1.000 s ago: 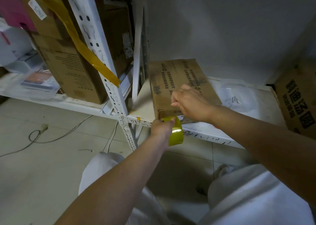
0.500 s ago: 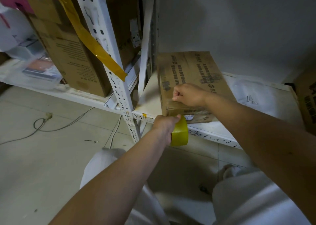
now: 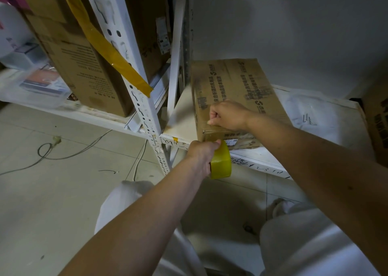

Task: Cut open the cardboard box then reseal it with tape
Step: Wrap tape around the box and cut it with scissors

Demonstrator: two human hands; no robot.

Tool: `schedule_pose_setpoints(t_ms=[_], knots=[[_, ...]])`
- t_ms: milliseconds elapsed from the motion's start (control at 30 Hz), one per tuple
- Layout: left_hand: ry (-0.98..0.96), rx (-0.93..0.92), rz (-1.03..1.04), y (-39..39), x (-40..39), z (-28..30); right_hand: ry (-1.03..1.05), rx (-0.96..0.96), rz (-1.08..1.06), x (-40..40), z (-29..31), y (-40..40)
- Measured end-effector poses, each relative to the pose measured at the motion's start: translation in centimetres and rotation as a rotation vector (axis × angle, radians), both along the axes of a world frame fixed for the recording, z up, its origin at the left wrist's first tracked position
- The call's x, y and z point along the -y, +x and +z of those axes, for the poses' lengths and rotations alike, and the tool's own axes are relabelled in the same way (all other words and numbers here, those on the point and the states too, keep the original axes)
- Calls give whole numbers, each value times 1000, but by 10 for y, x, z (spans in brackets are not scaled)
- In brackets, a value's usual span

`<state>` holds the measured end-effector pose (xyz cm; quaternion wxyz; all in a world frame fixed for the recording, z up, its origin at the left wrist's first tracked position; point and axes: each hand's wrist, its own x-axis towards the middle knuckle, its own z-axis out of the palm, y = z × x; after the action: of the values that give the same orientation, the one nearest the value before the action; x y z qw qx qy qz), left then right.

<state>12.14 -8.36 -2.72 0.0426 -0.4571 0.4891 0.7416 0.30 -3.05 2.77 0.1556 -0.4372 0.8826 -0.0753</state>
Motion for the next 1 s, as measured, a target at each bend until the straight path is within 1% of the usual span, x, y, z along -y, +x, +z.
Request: schedule_pose_setpoints(t_ms=[167,300,400,467,567,633,767,900,1000], knots=[[6,10,-4,-1,0,1,-45,-39,-65,-1,-2,7],[-4,22,-14,0,-1,1,-46,-47,-277,4,-2,9],[-8,23,-19,-1,0,0,9,-63,-345,13,-7,10],[-15,19,-14,-1,0,1,32,-35,-328,14,-8,6],[-17,12,-14,0,-1,1,-45,105,-261,0,-6,-6],[-11,14,-14,0,-1,2,-80,156,-224,-10,-3,-10],[-7,20,-19,1,-1,2,-86,148,-195,-13,-6,-10],[-5,4,-10,2,-1,4,-32,75,-199,-9,-7,-4],[-56,-21,-12,9,-7,2,-19,64,-206,-8,-6,-1]])
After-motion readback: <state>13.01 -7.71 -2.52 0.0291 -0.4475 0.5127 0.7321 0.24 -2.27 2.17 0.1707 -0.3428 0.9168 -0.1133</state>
